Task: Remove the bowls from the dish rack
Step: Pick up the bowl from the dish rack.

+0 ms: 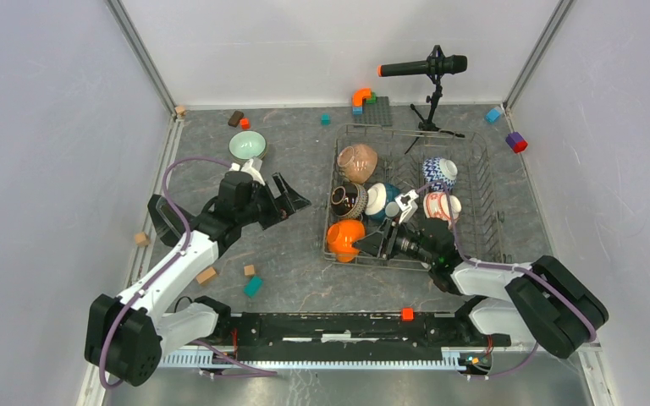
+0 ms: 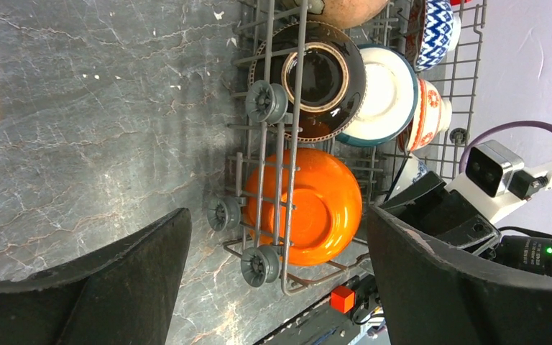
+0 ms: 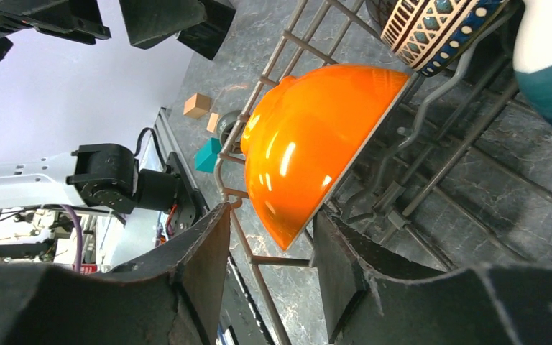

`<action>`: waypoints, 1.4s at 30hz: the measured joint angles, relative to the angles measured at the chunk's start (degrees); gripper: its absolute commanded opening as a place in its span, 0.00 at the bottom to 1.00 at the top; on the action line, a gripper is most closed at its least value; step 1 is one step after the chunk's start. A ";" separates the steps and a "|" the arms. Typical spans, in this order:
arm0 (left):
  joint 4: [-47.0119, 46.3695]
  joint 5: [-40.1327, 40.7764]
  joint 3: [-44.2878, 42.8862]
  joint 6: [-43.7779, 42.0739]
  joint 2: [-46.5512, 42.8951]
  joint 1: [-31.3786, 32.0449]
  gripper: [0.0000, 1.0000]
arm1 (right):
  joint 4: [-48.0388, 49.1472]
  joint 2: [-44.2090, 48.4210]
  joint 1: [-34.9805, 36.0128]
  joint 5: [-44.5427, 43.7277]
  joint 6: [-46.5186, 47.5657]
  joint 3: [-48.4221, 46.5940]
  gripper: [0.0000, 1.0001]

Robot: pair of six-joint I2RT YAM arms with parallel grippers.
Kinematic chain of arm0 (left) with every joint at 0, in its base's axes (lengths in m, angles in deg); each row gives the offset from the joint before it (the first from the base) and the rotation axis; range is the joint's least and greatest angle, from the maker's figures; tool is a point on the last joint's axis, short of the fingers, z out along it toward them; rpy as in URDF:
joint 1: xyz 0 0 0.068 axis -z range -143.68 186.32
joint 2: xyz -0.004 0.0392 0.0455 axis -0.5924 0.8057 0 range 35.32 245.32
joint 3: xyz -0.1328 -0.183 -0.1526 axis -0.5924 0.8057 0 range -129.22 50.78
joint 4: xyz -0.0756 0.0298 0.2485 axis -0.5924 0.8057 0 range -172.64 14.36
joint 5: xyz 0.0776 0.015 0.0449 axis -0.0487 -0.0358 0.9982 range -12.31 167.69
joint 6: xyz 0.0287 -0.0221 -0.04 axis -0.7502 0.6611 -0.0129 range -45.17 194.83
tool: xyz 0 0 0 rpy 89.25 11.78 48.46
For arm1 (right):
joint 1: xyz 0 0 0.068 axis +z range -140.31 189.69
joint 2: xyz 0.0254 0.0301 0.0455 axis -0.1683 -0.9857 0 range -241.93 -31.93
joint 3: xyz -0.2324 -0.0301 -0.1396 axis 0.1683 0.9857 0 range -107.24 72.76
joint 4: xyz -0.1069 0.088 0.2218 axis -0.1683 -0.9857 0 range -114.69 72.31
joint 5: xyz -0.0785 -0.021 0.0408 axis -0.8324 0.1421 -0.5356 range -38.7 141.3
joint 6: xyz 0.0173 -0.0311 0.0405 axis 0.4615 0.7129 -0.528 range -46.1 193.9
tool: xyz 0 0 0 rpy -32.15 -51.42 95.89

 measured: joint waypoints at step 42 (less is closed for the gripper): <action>-0.02 0.02 0.07 0.00 0.96 1.42 0.95 | 23.89 -16.52 0.42 1.77 -14.78 -0.37 0.25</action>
